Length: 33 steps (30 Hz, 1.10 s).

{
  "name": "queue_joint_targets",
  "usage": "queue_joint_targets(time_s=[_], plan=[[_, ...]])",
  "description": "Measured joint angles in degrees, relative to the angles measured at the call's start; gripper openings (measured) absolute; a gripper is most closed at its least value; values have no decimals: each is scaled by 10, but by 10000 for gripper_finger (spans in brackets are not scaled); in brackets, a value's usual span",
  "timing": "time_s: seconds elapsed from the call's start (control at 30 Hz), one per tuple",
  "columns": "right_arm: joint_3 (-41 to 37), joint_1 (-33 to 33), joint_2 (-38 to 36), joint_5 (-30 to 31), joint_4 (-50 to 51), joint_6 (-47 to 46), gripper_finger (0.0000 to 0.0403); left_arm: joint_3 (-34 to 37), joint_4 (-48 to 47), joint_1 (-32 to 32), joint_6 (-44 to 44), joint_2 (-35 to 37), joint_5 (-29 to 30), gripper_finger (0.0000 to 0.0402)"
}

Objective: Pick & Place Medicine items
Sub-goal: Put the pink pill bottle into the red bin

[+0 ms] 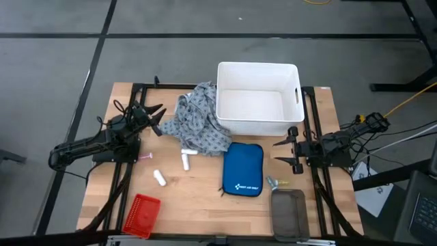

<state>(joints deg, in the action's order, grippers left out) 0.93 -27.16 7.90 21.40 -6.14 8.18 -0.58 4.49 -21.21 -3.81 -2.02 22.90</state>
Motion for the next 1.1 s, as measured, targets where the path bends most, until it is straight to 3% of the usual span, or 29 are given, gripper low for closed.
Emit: queue_joint_targets(time_s=[0.13,0.43,0.6,0.87,1.1], plan=[[0,0,0,-26,-15,0,249,0,0,0,0,0,0,120],[0,0,0,-24,-25,-1,249,0,0,0,0,0,0,120],[0,0,0,-26,-93,42,249,0,0,0,0,0,0,120],[0,0,0,-146,-127,-15,249,0,0,0,0,0,0,120],[0,0,0,-113,-149,-11,249,0,0,0,0,0,0,120]])
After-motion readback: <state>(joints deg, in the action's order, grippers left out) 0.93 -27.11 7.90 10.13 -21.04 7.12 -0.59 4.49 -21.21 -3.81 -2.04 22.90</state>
